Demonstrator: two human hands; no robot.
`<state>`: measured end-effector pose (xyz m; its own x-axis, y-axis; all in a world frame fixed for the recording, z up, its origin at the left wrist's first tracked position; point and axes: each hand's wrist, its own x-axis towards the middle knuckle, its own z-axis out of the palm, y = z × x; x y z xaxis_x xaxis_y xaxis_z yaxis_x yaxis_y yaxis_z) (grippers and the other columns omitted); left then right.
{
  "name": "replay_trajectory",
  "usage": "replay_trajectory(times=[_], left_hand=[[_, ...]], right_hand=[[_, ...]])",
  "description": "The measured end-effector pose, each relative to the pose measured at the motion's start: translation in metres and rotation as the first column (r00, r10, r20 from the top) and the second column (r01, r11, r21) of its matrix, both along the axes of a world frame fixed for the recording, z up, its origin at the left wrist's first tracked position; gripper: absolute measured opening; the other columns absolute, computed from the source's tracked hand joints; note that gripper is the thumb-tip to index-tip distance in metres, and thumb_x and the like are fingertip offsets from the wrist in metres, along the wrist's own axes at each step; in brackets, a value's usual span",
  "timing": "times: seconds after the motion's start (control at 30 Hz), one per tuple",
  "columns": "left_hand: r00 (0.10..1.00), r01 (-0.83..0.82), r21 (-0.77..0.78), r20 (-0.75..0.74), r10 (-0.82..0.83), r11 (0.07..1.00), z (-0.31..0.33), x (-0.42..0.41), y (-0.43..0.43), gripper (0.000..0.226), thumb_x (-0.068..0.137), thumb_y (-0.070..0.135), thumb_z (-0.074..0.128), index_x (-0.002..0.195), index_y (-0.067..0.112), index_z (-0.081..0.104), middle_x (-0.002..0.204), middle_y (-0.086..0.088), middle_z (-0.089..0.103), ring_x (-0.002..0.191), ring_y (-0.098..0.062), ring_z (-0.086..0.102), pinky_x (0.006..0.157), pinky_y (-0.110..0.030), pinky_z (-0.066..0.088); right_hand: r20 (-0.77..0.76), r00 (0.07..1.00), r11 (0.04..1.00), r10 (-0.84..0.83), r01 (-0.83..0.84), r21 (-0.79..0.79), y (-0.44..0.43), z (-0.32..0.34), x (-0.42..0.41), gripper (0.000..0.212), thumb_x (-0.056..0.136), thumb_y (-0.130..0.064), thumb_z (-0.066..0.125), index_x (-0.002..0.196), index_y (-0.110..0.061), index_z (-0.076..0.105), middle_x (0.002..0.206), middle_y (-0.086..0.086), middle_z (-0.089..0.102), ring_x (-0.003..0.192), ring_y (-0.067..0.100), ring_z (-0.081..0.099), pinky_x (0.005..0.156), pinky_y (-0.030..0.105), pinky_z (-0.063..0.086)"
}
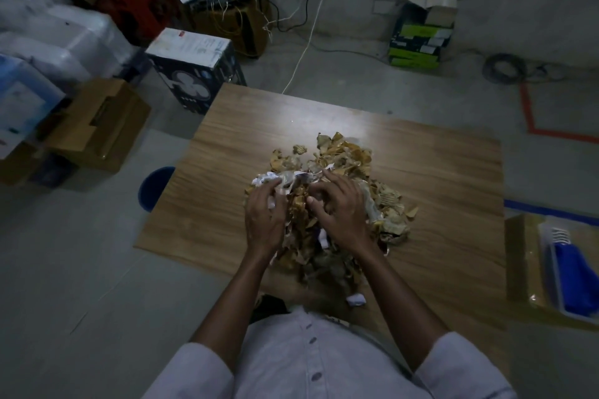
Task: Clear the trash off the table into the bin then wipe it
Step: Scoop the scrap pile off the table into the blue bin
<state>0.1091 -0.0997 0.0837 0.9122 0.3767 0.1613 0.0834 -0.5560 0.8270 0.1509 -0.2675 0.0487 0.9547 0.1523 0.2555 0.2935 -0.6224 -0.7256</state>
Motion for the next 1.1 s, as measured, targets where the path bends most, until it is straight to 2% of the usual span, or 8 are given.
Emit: replay_trajectory(times=[0.2, 0.43, 0.53, 0.6, 0.7, 0.83, 1.0, 1.1], left_hand=[[0.936, -0.299, -0.061, -0.214, 0.280, 0.952, -0.011, -0.004, 0.024, 0.058, 0.089, 0.053, 0.049, 0.128, 0.013, 0.066, 0.123, -0.010, 0.065, 0.116, -0.030, 0.055, 0.097, -0.045, 0.046], [0.869, -0.224, -0.383, -0.495, 0.006, 0.896, -0.066, 0.037, 0.049, 0.064, 0.076, 0.077, 0.051, 0.134, 0.049, 0.057, 0.146, 0.005, 0.054, 0.134, -0.023, 0.051, 0.111, -0.047, 0.043], [0.870, -0.207, -0.513, -0.486, -0.083, 0.833, -0.102, 0.057, 0.048, 0.041, 0.074, 0.080, 0.057, 0.109, 0.061, 0.068, 0.131, 0.006, 0.065, 0.129, -0.020, 0.056, 0.112, -0.050, 0.043], [0.867, -0.235, -0.568, -0.489, -0.094, 0.789, -0.089, 0.064, 0.041, 0.057, 0.073, 0.078, 0.063, 0.122, 0.049, 0.068, 0.137, 0.001, 0.062, 0.129, -0.019, 0.056, 0.111, -0.043, 0.045], [0.880, -0.203, -0.713, -0.433, -0.193, 0.671, -0.042, 0.068, 0.035, 0.048, 0.099, 0.045, 0.056, 0.138, 0.018, 0.061, 0.138, -0.004, 0.062, 0.122, -0.013, 0.060, 0.089, -0.023, 0.052], [0.888, -0.192, -0.803, -0.387, -0.249, 0.565, -0.031, 0.072, 0.041, 0.025, 0.108, 0.021, 0.042, 0.109, 0.019, 0.068, 0.102, 0.007, 0.069, 0.089, 0.003, 0.069, 0.069, -0.012, 0.052], [0.888, -0.166, -0.888, -0.324, -0.328, 0.430, -0.037, 0.078, 0.052, 0.045, 0.097, 0.046, 0.058, 0.126, 0.013, 0.068, 0.135, -0.016, 0.063, 0.131, -0.033, 0.056, 0.112, -0.050, 0.044], [0.886, -0.128, -0.900, -0.292, -0.359, 0.416, -0.027, 0.083, 0.056, 0.057, 0.090, 0.050, 0.063, 0.131, 0.011, 0.064, 0.141, -0.025, 0.056, 0.135, -0.041, 0.051, 0.114, -0.057, 0.040]], right_hand=[[-0.074, 0.985, 0.985, -0.159, 0.153, -0.081, 0.015, 0.003, -0.013, 0.059, 0.082, -0.070, 0.059, 0.135, -0.043, 0.056, 0.162, -0.008, 0.035, 0.153, 0.024, 0.023, 0.116, 0.066, 0.017], [-0.539, 0.809, 0.969, -0.232, 0.238, -0.059, 0.058, 0.014, 0.003, 0.098, 0.071, -0.071, 0.078, 0.152, -0.057, 0.026, 0.169, -0.002, -0.016, 0.154, 0.040, -0.014, 0.117, 0.073, 0.013], [-0.603, 0.771, 0.977, -0.205, 0.198, -0.080, 0.080, 0.012, 0.011, 0.092, 0.075, -0.068, 0.076, 0.153, -0.056, 0.027, 0.170, 0.001, -0.002, 0.154, 0.041, -0.004, 0.117, 0.065, 0.027], [-0.603, 0.771, 0.979, -0.204, 0.161, -0.125, 0.089, 0.011, 0.017, 0.085, 0.079, -0.066, 0.072, 0.152, -0.055, 0.029, 0.169, 0.005, 0.011, 0.153, 0.041, 0.005, 0.114, 0.061, 0.033], [-0.615, 0.768, 0.983, -0.178, 0.105, -0.154, 0.098, 0.009, 0.025, 0.083, 0.080, -0.071, 0.065, 0.153, -0.055, 0.027, 0.165, 0.007, 0.023, 0.149, 0.041, 0.019, 0.112, 0.059, 0.036], [-0.587, 0.795, 0.985, -0.156, 0.083, -0.149, 0.106, 0.012, 0.029, 0.080, 0.080, -0.070, 0.059, 0.152, -0.051, 0.028, 0.156, 0.010, 0.038, 0.142, 0.040, 0.033, 0.114, 0.060, 0.034], [-0.449, 0.860, 0.955, -0.243, 0.130, -0.268, 0.122, 0.035, 0.025, 0.069, 0.086, -0.058, 0.065, 0.148, -0.052, 0.036, 0.149, 0.003, 0.042, 0.135, 0.032, 0.037, 0.094, 0.039, 0.038], [-0.395, 0.877, 0.950, -0.275, 0.184, -0.251, 0.128, 0.043, 0.027, 0.070, 0.085, -0.056, 0.067, 0.147, -0.053, 0.037, 0.147, 0.001, 0.043, 0.131, 0.029, 0.040, 0.089, 0.038, 0.039]])
